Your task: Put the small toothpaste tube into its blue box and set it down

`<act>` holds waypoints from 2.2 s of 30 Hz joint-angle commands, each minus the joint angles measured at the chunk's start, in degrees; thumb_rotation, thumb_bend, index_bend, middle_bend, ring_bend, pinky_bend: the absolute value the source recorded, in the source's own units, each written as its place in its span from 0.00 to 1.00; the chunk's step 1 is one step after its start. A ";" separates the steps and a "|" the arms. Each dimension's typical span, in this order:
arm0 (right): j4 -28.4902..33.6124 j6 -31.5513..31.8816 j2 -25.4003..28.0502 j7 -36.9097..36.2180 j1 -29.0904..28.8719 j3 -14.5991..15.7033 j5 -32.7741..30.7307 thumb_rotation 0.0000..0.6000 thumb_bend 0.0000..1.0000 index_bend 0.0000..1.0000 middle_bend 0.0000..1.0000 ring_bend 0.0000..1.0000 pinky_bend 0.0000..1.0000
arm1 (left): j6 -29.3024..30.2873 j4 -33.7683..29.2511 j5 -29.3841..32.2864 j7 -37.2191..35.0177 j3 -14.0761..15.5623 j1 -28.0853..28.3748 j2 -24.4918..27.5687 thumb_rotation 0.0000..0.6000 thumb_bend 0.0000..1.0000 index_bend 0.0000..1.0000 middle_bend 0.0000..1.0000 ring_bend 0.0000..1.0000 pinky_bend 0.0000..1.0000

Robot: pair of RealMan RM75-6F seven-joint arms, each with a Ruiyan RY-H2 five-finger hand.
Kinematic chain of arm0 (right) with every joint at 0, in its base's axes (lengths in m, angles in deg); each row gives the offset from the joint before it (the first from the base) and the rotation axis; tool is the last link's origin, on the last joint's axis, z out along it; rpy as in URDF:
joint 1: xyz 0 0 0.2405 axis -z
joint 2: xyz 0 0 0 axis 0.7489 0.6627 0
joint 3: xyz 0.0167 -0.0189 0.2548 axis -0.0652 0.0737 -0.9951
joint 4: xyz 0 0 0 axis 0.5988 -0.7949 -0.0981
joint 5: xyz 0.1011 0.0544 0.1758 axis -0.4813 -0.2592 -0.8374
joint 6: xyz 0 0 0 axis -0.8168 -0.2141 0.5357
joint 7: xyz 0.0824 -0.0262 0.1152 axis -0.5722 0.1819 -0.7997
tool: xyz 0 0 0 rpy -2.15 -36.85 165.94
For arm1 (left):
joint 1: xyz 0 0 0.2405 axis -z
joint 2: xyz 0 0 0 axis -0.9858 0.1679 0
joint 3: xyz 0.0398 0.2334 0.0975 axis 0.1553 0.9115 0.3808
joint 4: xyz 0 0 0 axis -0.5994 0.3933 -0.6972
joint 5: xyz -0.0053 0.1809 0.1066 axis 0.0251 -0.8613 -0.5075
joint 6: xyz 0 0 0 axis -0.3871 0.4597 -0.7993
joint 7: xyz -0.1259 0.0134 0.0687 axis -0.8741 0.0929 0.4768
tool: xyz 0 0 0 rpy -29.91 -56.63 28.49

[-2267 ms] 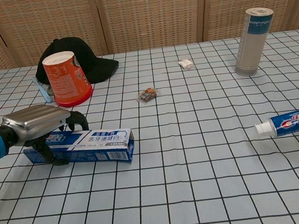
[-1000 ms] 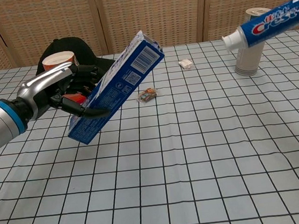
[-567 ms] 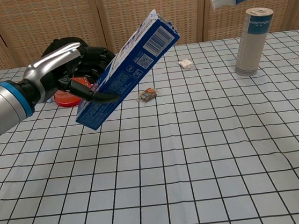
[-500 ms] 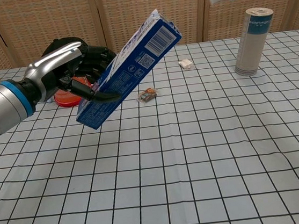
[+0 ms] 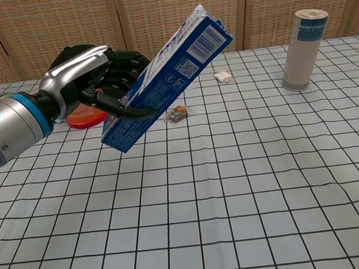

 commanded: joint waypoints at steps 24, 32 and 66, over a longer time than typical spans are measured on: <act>-0.42 1.63 -6.83 5.27 -3.51 5.79 2.78 1.00 0.53 0.75 0.72 0.66 0.60 | 0.04 -0.74 0.61 1.50 0.21 1.09 -0.28 1.00 0.19 0.49 0.36 0.41 0.37; -0.43 2.95 -9.09 8.31 -5.10 6.75 2.35 1.00 0.53 0.75 0.72 0.66 0.60 | -0.07 -2.02 1.43 2.67 -0.33 1.52 -0.15 1.00 0.20 0.50 0.36 0.41 0.37; 0.75 7.20 -13.81 11.82 -8.26 7.72 1.95 1.00 0.48 0.73 0.70 0.66 0.60 | 0.52 -2.12 2.90 -3.71 -1.13 1.34 -2.38 1.00 0.20 0.51 0.37 0.41 0.38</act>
